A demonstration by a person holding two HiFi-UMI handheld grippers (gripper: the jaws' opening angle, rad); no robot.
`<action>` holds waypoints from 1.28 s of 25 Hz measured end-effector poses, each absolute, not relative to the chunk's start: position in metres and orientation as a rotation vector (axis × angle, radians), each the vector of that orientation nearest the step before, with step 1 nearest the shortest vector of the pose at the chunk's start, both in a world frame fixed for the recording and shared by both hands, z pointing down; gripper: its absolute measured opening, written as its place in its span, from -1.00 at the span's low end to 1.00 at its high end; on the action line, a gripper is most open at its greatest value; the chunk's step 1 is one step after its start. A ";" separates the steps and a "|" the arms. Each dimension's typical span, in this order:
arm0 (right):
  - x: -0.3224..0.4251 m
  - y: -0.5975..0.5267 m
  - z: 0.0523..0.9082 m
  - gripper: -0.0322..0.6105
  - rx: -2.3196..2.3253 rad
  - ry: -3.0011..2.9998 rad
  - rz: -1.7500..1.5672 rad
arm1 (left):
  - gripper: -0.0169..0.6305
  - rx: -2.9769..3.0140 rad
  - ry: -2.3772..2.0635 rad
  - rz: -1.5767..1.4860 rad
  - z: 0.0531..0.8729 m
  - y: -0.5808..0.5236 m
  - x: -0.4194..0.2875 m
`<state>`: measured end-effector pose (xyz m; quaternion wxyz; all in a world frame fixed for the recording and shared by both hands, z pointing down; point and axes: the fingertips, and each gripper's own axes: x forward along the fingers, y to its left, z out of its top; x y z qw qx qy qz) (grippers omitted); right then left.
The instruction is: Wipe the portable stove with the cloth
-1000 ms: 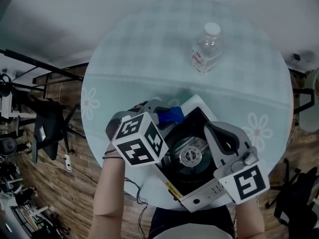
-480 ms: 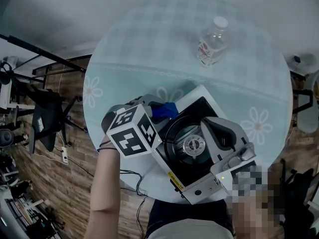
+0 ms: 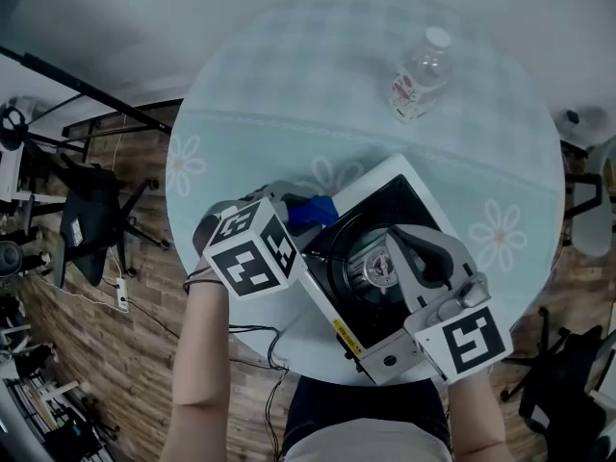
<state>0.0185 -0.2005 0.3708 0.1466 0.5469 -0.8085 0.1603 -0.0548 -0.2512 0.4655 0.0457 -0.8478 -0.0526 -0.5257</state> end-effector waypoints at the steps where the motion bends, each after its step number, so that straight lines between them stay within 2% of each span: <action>1: 0.016 -0.200 0.371 -0.83 1.573 -2.327 0.462 | -0.54 -2.589 -0.155 -1.605 0.466 -0.251 -0.057; 32: -0.030 -0.173 0.371 -0.83 1.500 -2.339 0.391 | -0.54 -2.603 0.120 -1.599 0.467 -0.235 -0.118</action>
